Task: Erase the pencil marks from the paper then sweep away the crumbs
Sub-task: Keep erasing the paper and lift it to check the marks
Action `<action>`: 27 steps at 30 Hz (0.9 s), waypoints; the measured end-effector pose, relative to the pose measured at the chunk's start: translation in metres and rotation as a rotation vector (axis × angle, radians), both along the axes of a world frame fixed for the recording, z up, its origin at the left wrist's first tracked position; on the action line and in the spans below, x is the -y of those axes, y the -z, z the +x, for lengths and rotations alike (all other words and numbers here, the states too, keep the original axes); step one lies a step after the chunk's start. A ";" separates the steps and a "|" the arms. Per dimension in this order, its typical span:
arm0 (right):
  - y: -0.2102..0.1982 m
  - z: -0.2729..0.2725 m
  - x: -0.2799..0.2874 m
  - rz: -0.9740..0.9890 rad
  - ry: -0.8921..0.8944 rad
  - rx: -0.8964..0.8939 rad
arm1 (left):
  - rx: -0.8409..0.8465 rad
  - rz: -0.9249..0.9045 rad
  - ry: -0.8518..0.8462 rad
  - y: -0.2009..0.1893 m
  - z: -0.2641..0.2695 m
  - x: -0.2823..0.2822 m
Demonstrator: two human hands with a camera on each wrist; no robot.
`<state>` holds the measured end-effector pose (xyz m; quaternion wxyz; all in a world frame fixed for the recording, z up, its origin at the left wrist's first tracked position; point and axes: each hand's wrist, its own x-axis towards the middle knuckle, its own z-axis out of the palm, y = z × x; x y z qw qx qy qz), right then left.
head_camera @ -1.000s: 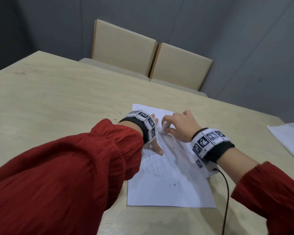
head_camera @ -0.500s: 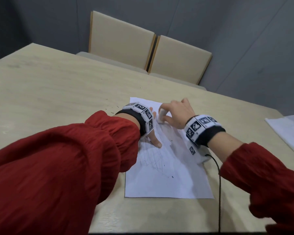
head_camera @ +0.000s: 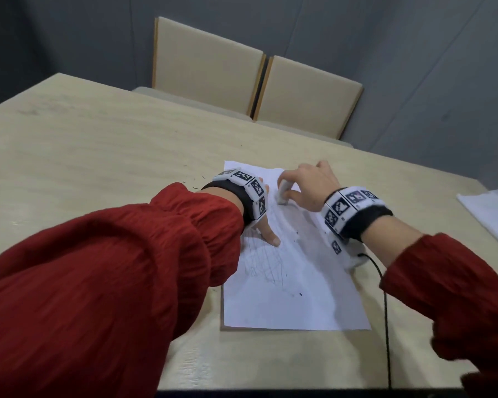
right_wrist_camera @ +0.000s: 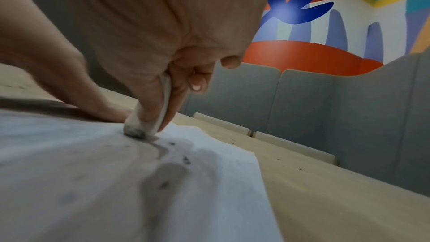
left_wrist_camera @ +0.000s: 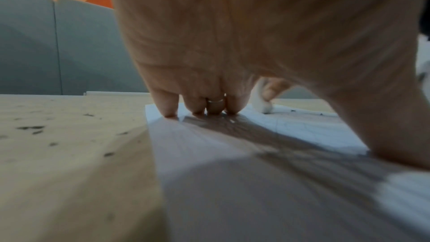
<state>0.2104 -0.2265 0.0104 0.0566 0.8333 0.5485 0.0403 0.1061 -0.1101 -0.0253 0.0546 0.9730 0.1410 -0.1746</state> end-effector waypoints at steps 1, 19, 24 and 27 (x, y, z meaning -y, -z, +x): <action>0.000 0.003 -0.011 0.011 0.022 0.007 | 0.003 -0.017 0.003 -0.001 -0.002 0.000; -0.002 0.007 0.003 -0.025 -0.031 0.012 | -0.049 0.000 -0.022 0.006 0.002 -0.003; -0.011 0.012 0.016 -0.109 -0.081 0.041 | -0.047 0.004 -0.027 0.006 0.004 -0.004; -0.007 0.015 -0.012 -0.036 -0.049 0.068 | -0.058 -0.008 -0.027 0.008 0.005 -0.004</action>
